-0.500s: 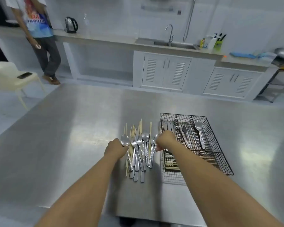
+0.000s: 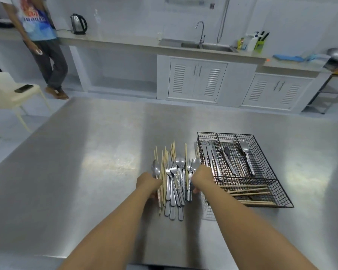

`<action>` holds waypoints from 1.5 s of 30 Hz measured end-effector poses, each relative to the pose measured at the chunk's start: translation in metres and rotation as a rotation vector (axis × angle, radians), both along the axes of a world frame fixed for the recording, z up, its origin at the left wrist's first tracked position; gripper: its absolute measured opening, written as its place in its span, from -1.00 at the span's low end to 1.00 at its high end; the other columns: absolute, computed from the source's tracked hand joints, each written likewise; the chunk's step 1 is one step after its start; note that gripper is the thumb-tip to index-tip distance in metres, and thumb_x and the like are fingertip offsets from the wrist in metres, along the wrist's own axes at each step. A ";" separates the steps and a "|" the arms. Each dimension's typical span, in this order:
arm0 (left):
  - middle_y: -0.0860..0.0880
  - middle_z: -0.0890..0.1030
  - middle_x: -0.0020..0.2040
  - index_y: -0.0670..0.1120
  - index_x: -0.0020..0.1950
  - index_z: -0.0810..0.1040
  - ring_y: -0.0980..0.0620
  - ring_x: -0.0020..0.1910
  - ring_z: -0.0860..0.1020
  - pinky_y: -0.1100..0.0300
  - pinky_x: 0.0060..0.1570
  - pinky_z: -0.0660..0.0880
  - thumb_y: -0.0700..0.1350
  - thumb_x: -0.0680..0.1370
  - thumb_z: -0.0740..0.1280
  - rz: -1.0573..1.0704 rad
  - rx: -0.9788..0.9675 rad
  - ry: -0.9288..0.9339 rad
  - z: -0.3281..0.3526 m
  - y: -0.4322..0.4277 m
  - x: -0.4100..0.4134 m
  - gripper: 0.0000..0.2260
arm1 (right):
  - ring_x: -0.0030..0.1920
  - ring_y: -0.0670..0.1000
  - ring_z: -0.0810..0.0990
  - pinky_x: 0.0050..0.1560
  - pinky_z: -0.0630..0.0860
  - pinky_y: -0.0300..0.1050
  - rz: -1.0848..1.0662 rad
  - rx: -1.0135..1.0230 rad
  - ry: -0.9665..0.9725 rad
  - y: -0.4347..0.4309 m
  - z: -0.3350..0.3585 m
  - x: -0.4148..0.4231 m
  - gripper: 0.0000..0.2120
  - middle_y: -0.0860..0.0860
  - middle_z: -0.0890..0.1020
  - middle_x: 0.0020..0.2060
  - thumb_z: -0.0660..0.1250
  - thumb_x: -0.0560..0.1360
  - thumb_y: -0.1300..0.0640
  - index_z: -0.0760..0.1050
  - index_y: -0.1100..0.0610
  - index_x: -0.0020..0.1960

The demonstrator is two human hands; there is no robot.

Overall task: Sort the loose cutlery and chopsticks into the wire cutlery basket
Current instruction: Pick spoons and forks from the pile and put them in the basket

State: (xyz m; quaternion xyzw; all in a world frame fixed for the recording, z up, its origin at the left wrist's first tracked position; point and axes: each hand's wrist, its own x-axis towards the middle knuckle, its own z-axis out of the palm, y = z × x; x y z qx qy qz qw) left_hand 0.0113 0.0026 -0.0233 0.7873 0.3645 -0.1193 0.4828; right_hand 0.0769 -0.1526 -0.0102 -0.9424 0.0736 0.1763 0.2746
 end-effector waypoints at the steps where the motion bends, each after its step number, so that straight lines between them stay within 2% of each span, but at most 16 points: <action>1: -0.16 0.58 -0.18 -0.18 -0.25 0.44 -0.17 -0.12 0.64 -0.01 -0.10 0.65 -0.14 0.46 0.35 0.035 -0.024 -0.014 -0.001 0.002 0.001 -0.84 | -0.18 0.14 0.68 -0.32 0.65 -0.14 -0.027 0.009 -0.012 0.002 -0.003 0.001 -0.68 0.22 0.59 -0.03 0.23 0.50 0.44 0.41 0.33 0.24; 3: -0.15 0.59 -0.19 -0.20 -0.18 0.48 -0.12 -0.24 0.63 -0.02 -0.10 0.65 -0.09 0.49 0.34 0.077 -0.049 -0.043 -0.003 0.004 0.002 -0.82 | -0.10 0.16 0.68 -0.11 0.66 -0.02 -0.042 0.000 -0.052 0.007 -0.004 0.002 -0.71 0.18 0.56 -0.13 0.19 0.50 0.44 0.42 0.33 0.21; 6: -0.14 0.56 -0.25 -0.16 -0.09 0.50 -0.05 -0.44 0.53 0.10 -0.39 0.61 -0.20 0.56 0.22 0.186 -0.143 -0.109 -0.002 0.008 0.003 -0.91 | -0.16 0.05 0.59 -0.17 0.58 -0.18 -0.017 -0.035 -0.160 0.011 -0.007 0.005 -0.68 0.09 0.48 -0.21 0.14 0.52 0.43 0.40 0.28 0.25; 8: -0.12 0.51 -0.32 -0.17 -0.13 0.48 -0.02 -0.49 0.43 0.21 -0.53 0.43 -0.30 0.54 0.15 0.238 -0.146 -0.153 0.000 0.010 0.006 -0.86 | -0.13 0.05 0.57 -0.17 0.57 -0.19 -0.021 -0.053 -0.184 0.014 -0.007 0.007 -0.64 0.13 0.56 -0.09 0.14 0.53 0.42 0.39 0.25 0.30; 10: -0.10 0.48 -0.32 -0.19 -0.13 0.44 0.01 -0.48 0.36 0.22 -0.51 0.29 -0.35 0.48 0.13 0.259 -0.141 -0.198 0.000 0.011 0.010 -0.87 | -0.03 0.08 0.62 -0.08 0.61 -0.13 -0.040 -0.061 -0.172 0.018 -0.008 0.009 -0.62 0.17 0.60 0.02 0.15 0.53 0.41 0.38 0.24 0.33; 13: -0.08 0.49 -0.38 -0.23 -0.07 0.45 0.03 -0.50 0.34 0.23 -0.48 0.26 -0.34 0.38 0.15 0.227 -0.225 -0.220 0.002 0.006 0.013 -0.82 | 0.00 0.10 0.64 -0.03 0.64 -0.04 -0.058 -0.066 -0.146 0.021 -0.007 0.009 -0.62 0.17 0.60 0.03 0.15 0.53 0.40 0.40 0.25 0.33; 17: -0.06 0.40 -0.42 -0.18 -0.04 0.52 0.05 -0.53 0.30 0.28 -0.55 0.22 -0.20 0.47 0.24 0.095 -0.292 -0.191 0.004 -0.007 0.020 -0.88 | -0.03 0.09 0.64 -0.07 0.65 -0.03 -0.054 -0.087 -0.125 0.021 -0.008 0.011 -0.60 0.15 0.61 0.02 0.17 0.52 0.39 0.39 0.23 0.33; 21: -0.05 0.47 -0.44 -0.14 -0.08 0.55 0.07 -0.55 0.37 0.32 -0.59 0.27 -0.14 0.53 0.29 -0.012 -0.229 -0.190 0.001 -0.022 0.029 -0.91 | -0.07 0.12 0.65 -0.18 0.64 -0.06 -0.043 -0.099 -0.063 0.020 -0.009 0.015 -0.56 0.17 0.59 0.05 0.23 0.48 0.39 0.36 0.24 0.35; 24: -0.05 0.51 -0.45 -0.11 -0.20 0.56 0.09 -0.54 0.43 0.28 -0.51 0.34 -0.17 0.54 0.30 -0.040 -0.184 -0.214 -0.006 -0.030 0.037 -0.87 | -0.22 0.12 0.68 -0.26 0.66 -0.05 -0.086 -0.053 0.024 0.016 -0.004 0.014 -0.95 0.18 0.61 -0.07 0.29 0.50 0.34 0.47 0.28 -0.04; 27: -0.05 0.58 -0.32 -0.16 -0.02 0.63 0.07 -0.45 0.51 0.29 -0.47 0.38 -0.15 0.53 0.33 -0.038 -0.105 -0.253 -0.010 -0.036 0.048 -0.87 | -0.41 -0.03 0.54 -0.55 0.45 -0.29 -0.119 0.013 0.008 0.007 0.001 0.019 -0.71 0.04 0.50 -0.33 0.36 0.49 0.19 0.32 0.18 -0.32; 30: -0.06 0.62 -0.17 -0.14 0.13 0.64 0.10 -0.41 0.50 0.31 -0.50 0.34 -0.10 0.53 0.35 -0.084 -0.017 -0.265 -0.006 -0.043 0.058 -0.77 | -0.35 0.04 0.65 -0.40 0.56 -0.19 -0.194 0.135 0.047 -0.006 0.008 0.023 -0.82 0.10 0.57 -0.34 0.38 0.46 0.23 0.43 0.25 -0.24; 32: -0.05 0.63 -0.09 -0.10 0.22 0.60 0.13 -0.43 0.47 0.32 -0.52 0.30 -0.12 0.53 0.35 -0.113 0.057 -0.255 -0.003 -0.050 0.064 -0.73 | -0.47 0.01 0.58 -0.48 0.53 -0.21 -0.239 0.260 0.084 -0.018 0.012 0.024 -0.96 0.13 0.57 -0.35 0.32 0.49 0.32 0.50 0.32 -0.11; 36: -0.06 0.62 0.22 0.00 0.23 0.58 0.13 -0.34 0.50 0.34 -0.57 0.21 -0.24 0.57 0.28 -0.129 0.198 -0.205 -0.002 -0.062 0.075 -0.71 | -0.47 -0.06 0.48 -0.51 0.43 -0.27 -0.241 0.492 0.145 -0.044 0.020 0.022 -0.91 0.11 0.56 -0.25 0.32 0.51 0.31 0.51 0.32 0.00; 39: -0.06 0.63 0.19 0.06 0.24 0.58 0.13 -0.38 0.47 0.32 -0.57 0.24 -0.26 0.58 0.23 -0.137 0.241 -0.166 -0.003 -0.068 0.081 -0.68 | -0.42 -0.07 0.49 -0.47 0.44 -0.27 -0.260 0.602 0.173 -0.062 0.023 0.020 -0.96 0.07 0.57 -0.21 0.34 0.51 0.26 0.52 0.23 -0.06; 43: -0.14 0.64 0.01 -0.19 0.16 0.58 0.00 -0.28 0.54 0.21 -0.40 0.46 -0.20 0.55 0.31 -0.095 0.208 -0.068 -0.001 -0.073 0.086 -0.80 | -0.30 -0.04 0.53 -0.35 0.49 -0.22 -0.249 0.655 0.184 -0.086 0.023 0.022 -0.98 0.05 0.58 -0.17 0.35 0.50 0.23 0.53 0.19 -0.09; 45: -0.13 0.59 -0.09 -0.24 0.14 0.57 0.01 -0.35 0.49 0.22 -0.47 0.37 -0.17 0.53 0.36 -0.040 0.155 -0.044 0.000 -0.075 0.089 -0.77 | -0.26 -0.02 0.53 -0.31 0.52 -0.20 -0.236 0.661 0.187 -0.097 0.024 0.027 -0.98 0.05 0.58 -0.15 0.34 0.51 0.22 0.54 0.18 -0.08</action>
